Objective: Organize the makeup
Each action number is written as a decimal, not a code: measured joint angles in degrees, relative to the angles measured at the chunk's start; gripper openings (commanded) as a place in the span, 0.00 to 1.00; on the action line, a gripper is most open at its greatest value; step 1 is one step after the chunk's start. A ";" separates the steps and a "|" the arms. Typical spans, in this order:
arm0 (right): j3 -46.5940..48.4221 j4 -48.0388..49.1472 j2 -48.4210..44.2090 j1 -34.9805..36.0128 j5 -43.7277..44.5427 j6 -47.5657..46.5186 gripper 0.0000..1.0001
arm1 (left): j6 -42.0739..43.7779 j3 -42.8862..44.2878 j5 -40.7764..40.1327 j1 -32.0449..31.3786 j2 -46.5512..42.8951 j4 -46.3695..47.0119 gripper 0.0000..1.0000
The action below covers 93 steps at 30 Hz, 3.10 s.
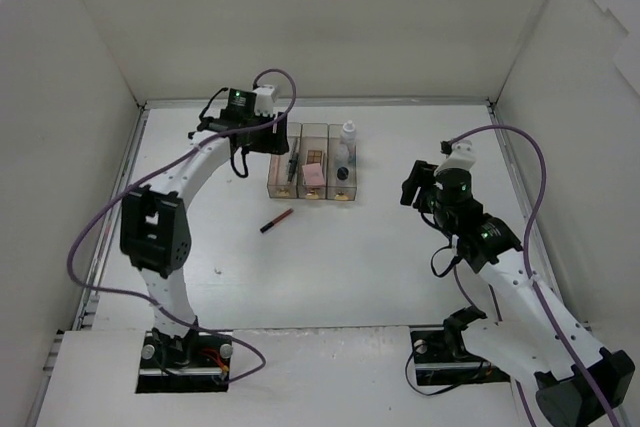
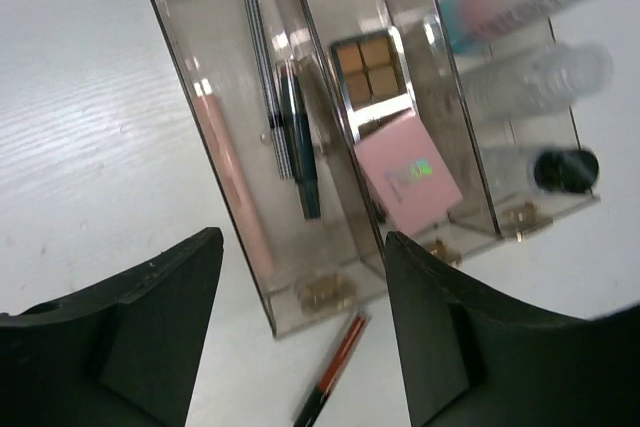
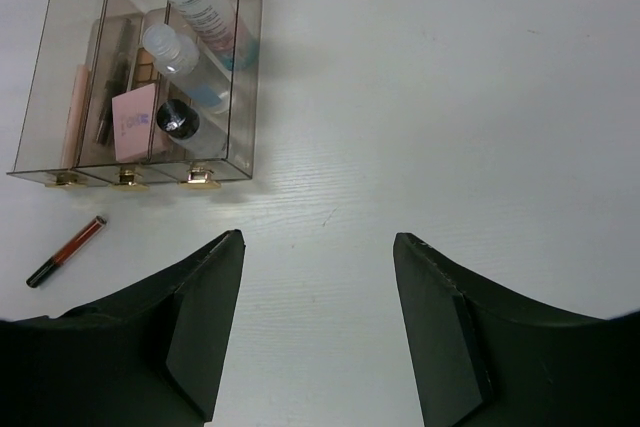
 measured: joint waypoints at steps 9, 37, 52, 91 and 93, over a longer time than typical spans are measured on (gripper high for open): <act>0.02 -0.02 2.54 -0.24 0.02 -0.09 0.59 | 7.98 -20.41 -1.20 -6.36 -21.07 -0.96 0.54; -0.02 0.00 -0.11 -0.39 -0.44 0.63 0.58 | 4.85 -28.50 -9.68 -13.68 -6.14 -0.22 0.04; 0.00 0.00 0.57 -0.76 0.55 -0.33 0.58 | -1.55 -10.95 -6.69 -10.23 -17.05 -7.10 0.00; 0.26 -6.91 -8.39 -1.95 4.59 -6.54 0.98 | -8.13 -28.79 -34.29 0.50 -63.56 -11.91 0.99; 0.33 -8.87 -11.23 -1.95 5.75 -6.80 0.98 | -7.93 -32.52 -37.31 0.83 -68.72 -13.86 0.99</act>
